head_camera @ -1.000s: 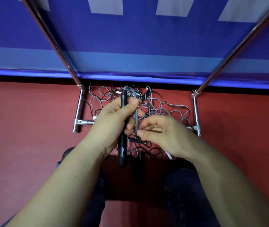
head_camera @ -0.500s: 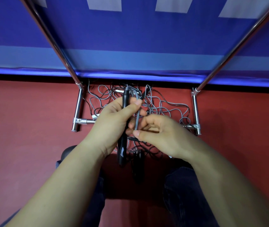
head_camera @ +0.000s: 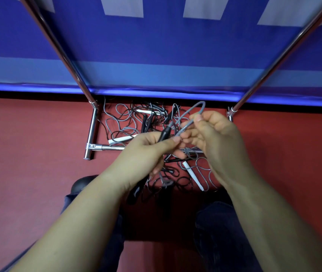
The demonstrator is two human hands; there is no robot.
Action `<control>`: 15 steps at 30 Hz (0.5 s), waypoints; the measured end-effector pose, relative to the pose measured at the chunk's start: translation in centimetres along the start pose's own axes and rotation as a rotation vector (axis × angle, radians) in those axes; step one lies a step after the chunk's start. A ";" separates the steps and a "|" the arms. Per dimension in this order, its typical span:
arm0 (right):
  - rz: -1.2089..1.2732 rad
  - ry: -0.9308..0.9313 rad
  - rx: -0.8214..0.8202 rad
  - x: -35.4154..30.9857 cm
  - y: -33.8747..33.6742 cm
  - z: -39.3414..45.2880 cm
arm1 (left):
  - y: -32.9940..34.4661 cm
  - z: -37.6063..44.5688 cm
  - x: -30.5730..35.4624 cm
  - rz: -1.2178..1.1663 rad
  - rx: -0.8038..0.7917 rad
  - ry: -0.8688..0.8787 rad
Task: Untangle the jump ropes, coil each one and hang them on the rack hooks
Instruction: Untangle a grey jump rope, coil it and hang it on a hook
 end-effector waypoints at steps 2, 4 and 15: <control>0.008 0.043 -0.043 0.0 0.2 -0.1 | 0.0 0.0 0.2 -0.089 0.006 0.018; -0.114 0.133 -0.148 0.4 0.7 -0.3 | -0.1 -0.1 0.4 -0.228 0.003 0.035; -0.393 0.312 -0.514 1.4 1.7 -1.1 | -1.9 -0.1 1.0 -0.462 0.259 0.188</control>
Point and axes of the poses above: each hand's wrist, its own z-axis towards the middle knuckle, its own y-axis out of the palm, x = y × z, the point moved 3 cm from there along z, towards the middle knuckle, and after that the axes turned 14 degrees about -x, right-handed, at the moved point
